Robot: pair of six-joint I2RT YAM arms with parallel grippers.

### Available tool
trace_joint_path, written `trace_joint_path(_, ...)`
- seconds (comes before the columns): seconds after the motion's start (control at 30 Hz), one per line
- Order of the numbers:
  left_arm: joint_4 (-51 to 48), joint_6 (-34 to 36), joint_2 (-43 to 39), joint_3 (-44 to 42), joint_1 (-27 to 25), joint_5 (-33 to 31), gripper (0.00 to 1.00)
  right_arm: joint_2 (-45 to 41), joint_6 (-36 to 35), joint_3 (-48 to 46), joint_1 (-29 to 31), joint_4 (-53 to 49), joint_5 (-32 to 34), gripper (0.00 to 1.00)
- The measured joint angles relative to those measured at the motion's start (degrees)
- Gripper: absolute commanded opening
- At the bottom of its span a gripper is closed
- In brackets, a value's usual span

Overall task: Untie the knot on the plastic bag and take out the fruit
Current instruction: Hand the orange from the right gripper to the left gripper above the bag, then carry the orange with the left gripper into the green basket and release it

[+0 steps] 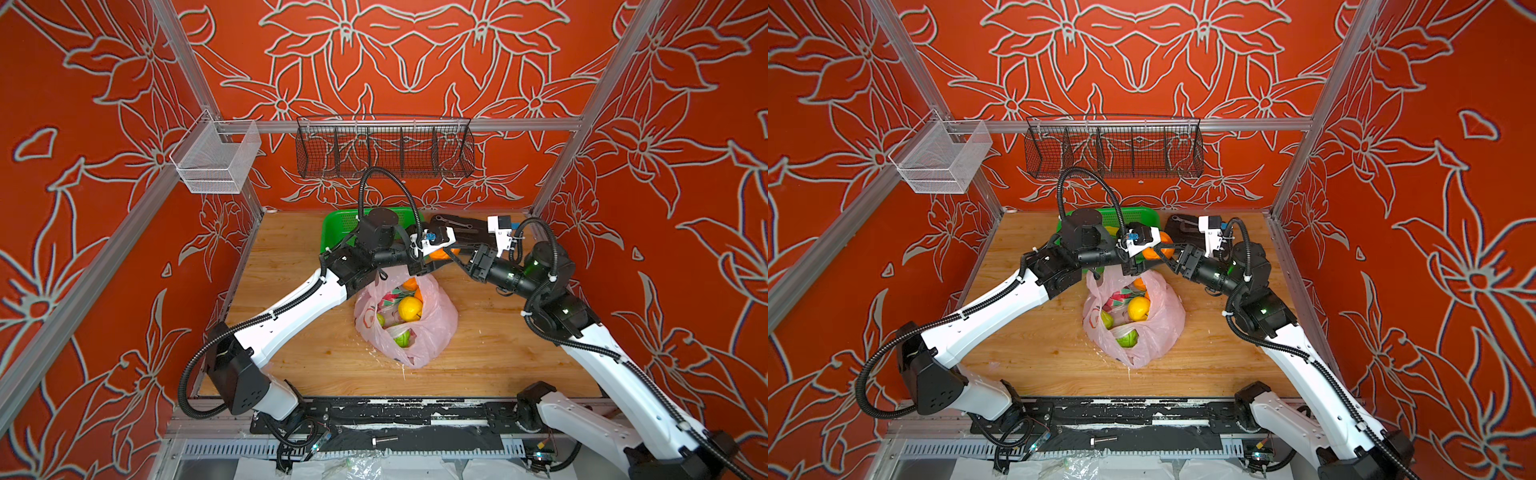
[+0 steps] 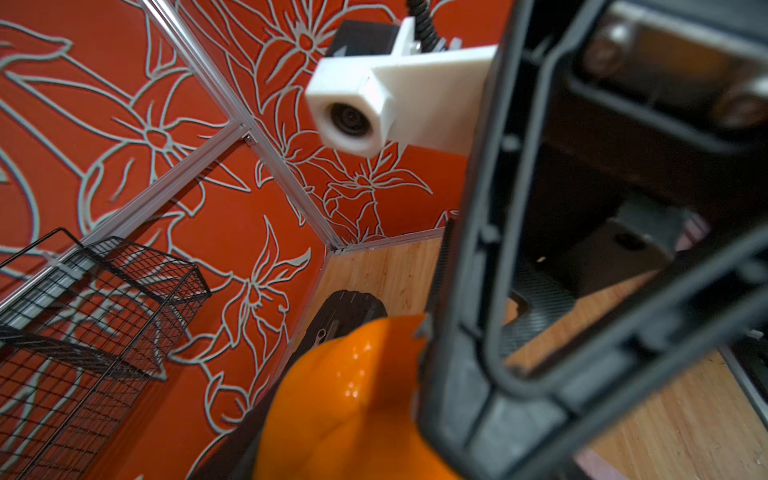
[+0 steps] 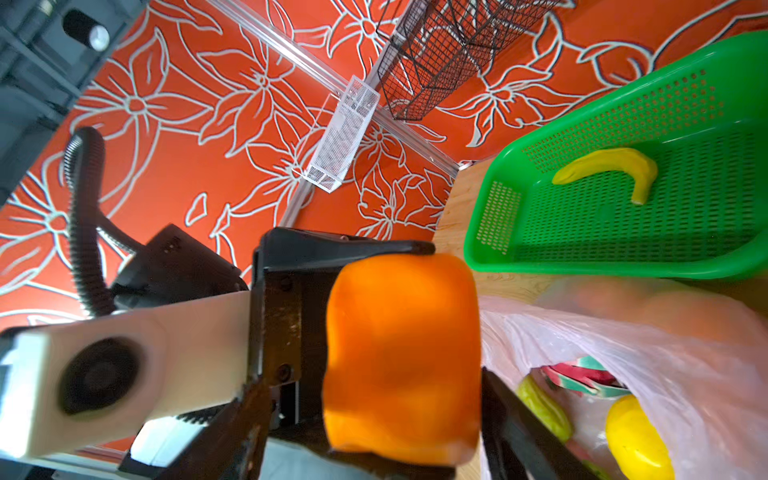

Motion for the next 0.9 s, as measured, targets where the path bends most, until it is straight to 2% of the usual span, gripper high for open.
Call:
trace_joint_path(0.23, -2.0, -6.9, 3.3, 7.3, 1.0, -11.3, 0.45, -4.2, -0.9, -0.5, 0.0, -1.1, 4.1, 0.93)
trace_joint_path(0.47, -5.9, -15.5, 5.6, 11.8, 5.6, -19.6, 0.44, -5.0, -2.1, -1.5, 0.0, -3.9, 6.4, 0.93)
trace_joint_path(0.7, -12.2, -27.8, 7.9, 13.4, 13.8, -24.0, 0.43, -5.0, -2.8, -2.6, 0.0, -5.4, 7.0, 0.93)
trace_joint_path(0.9, -15.8, -32.8, 9.3, 11.0, 18.5, -25.9, 0.43, -5.0, -2.8, -3.6, 0.0, -5.7, 7.0, 0.93)
